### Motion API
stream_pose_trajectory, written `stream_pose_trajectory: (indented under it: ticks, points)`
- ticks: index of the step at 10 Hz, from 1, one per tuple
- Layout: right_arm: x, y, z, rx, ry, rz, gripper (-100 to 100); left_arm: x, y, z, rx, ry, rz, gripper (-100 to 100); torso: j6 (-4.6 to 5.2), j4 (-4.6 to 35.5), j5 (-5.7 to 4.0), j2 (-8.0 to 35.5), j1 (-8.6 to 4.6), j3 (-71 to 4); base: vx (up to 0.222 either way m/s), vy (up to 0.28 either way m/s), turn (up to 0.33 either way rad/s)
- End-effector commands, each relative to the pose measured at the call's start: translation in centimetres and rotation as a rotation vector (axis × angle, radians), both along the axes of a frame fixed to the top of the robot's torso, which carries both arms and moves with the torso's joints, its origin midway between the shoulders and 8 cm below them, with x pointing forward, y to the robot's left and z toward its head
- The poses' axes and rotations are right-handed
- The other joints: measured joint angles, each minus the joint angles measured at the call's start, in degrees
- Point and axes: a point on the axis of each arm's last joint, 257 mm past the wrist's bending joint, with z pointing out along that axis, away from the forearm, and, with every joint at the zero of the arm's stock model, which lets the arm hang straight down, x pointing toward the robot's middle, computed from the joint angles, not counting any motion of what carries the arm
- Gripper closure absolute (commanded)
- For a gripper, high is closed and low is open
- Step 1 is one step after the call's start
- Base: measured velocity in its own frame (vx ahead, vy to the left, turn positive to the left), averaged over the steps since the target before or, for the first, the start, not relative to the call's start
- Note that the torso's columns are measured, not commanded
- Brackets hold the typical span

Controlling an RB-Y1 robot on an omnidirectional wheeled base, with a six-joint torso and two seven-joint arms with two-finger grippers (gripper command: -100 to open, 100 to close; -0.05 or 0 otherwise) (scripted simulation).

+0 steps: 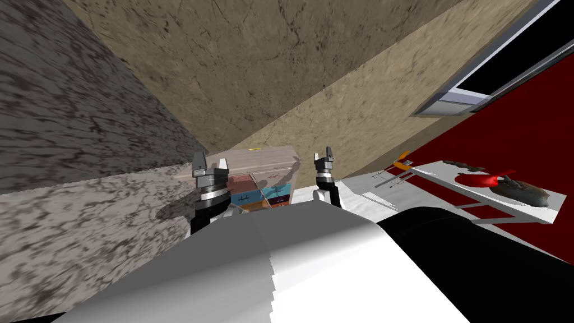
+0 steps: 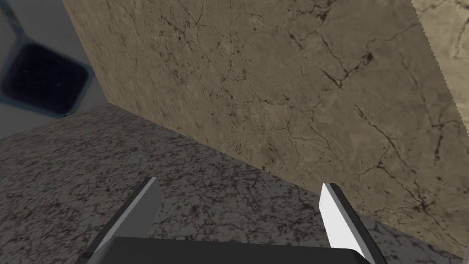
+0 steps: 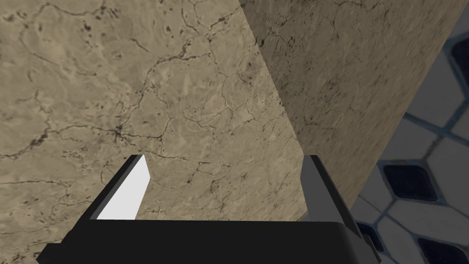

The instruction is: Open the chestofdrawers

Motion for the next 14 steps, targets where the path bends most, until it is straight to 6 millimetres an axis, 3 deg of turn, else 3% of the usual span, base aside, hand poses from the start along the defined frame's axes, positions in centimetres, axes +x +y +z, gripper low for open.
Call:
stream_pose_trajectory:
  ticks: [1, 9, 10, 11, 14]
  points:
    - [0.0, 0.0, 0.0, 0.000, 0.000, 0.000, 0, 0.0, 0.0, 0.0, 0.000, 0.000, 0.000, 0, 0.00, 2.3, 0.00, 2.3, 0.00, -4.7, 0.000, 0.000, 0.000]
    - [0.0, 0.0, 0.0, 0.000, 0.000, 0.000, 0, -0.1, 0.0, 0.3, 0.001, -0.009, 0.000, 0, 0.01, 35.3, 0.04, 35.3, 0.03, -70.8, 0.000, 0.000, 0.000]
    - [0.0, 0.0, 0.0, 0.000, 0.000, 0.000, 0, 0.1, -0.5, -0.1, 0.031, 0.004, -0.017, -100, 0.00, 39.6, 0.02, 39.5, 0.02, -79.2, 0.003, -0.010, 0.000]
    - [0.0, 0.0, 0.0, 0.000, 0.000, 0.000, 0, 0.4, -0.7, -0.6, 0.051, 0.014, -0.027, -100, 0.00, 41.5, 0.00, 41.5, -0.01, -83.1, -0.009, -0.021, 0.022]
    - [0.0, 0.0, 0.0, 0.000, 0.000, 0.000, 0, 1.3, -1.2, -2.5, 0.103, 0.054, -0.048, -100, 0.07, 42.1, 0.02, 42.0, -0.03, -84.7, -0.018, -0.039, 0.000]
